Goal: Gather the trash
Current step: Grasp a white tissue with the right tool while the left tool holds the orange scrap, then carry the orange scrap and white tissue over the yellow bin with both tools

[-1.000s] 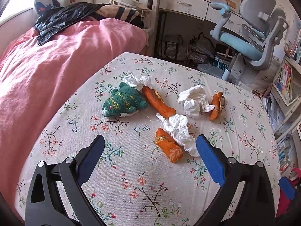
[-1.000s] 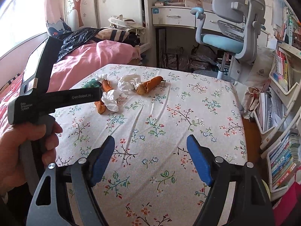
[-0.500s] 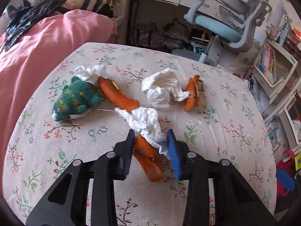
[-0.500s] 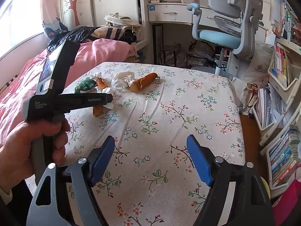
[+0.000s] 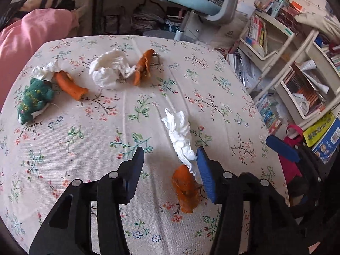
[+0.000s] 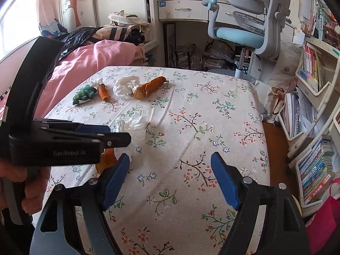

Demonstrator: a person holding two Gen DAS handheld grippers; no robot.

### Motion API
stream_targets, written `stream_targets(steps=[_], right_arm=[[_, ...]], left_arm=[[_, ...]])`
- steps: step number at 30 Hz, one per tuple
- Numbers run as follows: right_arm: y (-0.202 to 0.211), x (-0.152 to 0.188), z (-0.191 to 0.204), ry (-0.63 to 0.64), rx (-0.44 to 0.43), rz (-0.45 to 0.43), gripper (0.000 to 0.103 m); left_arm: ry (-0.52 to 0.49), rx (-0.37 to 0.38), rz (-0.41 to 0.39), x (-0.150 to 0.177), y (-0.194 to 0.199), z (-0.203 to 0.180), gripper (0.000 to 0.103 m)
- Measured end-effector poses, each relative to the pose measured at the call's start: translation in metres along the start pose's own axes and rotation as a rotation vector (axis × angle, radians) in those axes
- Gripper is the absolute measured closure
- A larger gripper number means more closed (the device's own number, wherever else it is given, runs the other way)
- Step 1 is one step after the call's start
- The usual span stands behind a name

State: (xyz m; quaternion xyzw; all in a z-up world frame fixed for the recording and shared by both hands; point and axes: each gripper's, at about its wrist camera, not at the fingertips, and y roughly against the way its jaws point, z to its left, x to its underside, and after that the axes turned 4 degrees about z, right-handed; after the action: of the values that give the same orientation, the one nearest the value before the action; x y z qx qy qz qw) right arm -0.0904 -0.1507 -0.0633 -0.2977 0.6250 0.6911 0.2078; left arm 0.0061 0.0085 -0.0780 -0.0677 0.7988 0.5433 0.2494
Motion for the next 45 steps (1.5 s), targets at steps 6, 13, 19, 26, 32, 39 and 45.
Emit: stream_targets(steps=[6, 13, 19, 26, 32, 39, 45], right_arm=[[-0.005, -0.004, 0.004, -0.003, -0.031, 0.005, 0.027], [-0.016, -0.014, 0.015, -0.018, -0.073, 0.017, 0.027], [-0.041, -0.029, 0.023, -0.041, -0.095, 0.056, 0.039], [-0.062, -0.034, 0.019, -0.057, -0.095, 0.143, 0.082], [-0.041, -0.020, 0.000, -0.068, -0.066, 0.121, 0.090], [-0.019, -0.001, -0.015, -0.057, -0.033, 0.119, 0.090], [-0.006, 0.003, -0.017, -0.015, 0.008, 0.102, 0.090]], left_arm=[[0.083, -0.030, -0.059, -0.008, 0.013, 0.019, 0.054], [0.113, -0.034, -0.072, -0.010, 0.031, 0.029, 0.054], [0.100, -0.053, -0.101, -0.010, 0.047, 0.032, 0.054], [0.097, -0.068, -0.091, -0.009, 0.048, 0.035, 0.054], [0.039, -0.057, -0.052, -0.003, 0.040, 0.016, 0.054], [-0.073, -0.074, 0.036, 0.019, 0.013, -0.024, 0.054], [-0.110, -0.111, 0.036, 0.027, -0.004, -0.041, 0.060]])
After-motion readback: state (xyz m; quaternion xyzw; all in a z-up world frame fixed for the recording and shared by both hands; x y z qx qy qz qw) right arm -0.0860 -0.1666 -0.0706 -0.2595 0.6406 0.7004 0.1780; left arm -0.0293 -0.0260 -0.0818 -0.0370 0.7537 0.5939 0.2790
